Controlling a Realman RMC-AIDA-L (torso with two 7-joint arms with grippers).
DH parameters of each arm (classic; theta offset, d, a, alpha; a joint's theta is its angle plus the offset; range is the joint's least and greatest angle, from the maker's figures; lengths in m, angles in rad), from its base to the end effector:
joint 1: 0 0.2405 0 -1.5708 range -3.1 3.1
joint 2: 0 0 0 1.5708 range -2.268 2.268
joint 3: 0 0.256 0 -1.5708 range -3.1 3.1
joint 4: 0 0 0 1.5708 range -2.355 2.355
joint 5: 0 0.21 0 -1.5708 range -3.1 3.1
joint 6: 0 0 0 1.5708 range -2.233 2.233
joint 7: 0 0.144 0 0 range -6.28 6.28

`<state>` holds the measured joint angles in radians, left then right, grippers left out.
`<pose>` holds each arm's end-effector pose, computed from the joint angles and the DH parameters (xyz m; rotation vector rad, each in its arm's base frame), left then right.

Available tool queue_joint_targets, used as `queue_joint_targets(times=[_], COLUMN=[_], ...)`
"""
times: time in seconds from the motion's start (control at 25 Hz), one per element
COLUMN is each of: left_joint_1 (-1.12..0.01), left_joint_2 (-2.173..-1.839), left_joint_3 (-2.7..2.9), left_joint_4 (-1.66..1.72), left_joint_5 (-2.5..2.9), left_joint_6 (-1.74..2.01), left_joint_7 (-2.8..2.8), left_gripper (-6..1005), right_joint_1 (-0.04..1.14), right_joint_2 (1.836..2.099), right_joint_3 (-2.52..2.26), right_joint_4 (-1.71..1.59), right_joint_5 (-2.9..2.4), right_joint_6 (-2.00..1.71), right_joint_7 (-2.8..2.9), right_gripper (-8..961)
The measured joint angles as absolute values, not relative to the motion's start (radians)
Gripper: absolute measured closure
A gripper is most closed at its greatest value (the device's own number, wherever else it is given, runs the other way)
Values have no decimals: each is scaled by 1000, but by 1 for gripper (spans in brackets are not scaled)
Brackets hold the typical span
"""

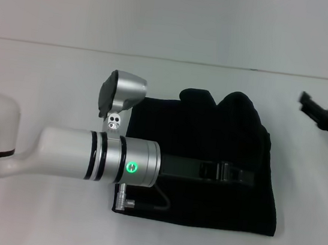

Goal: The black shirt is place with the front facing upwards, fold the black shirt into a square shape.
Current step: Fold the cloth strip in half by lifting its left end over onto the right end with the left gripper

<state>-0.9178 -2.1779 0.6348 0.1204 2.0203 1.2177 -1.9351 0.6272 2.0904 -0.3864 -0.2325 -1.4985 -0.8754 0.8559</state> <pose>-0.1623 0.3470 -0.1339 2.4653 1.6186 0.7441 0.3204 0.3944 -0.0056 -1.8537 0.8316 0.6449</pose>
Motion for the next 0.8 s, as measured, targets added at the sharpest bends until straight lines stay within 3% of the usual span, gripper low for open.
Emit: queue_joint_targets(times=[0.36,0.6,0.8], left_joint_1=[-956,-975,-951], left_joint_2=[-2178,-2178,-2178], left_joint_3=[635,658,651], left_joint_4=[79,62,64], left_joint_5=[2015,2020,2002], left_joint_6=[1270,1329,1367], left_joint_7=[-1875,-1796,-1743], left_gripper=[876,711,685], right_joint_1=[557,553,552], right_joint_2=[2091,2094,2094], right_joint_3=[-386,-392,-395], right_joint_4=[-223,-219,-218], right_joint_5=[-1418,-1418,-1420], right_joint_6=[-888,-885,-889], right_joint_7=[856,856,858], right_gripper=[53,54,54])
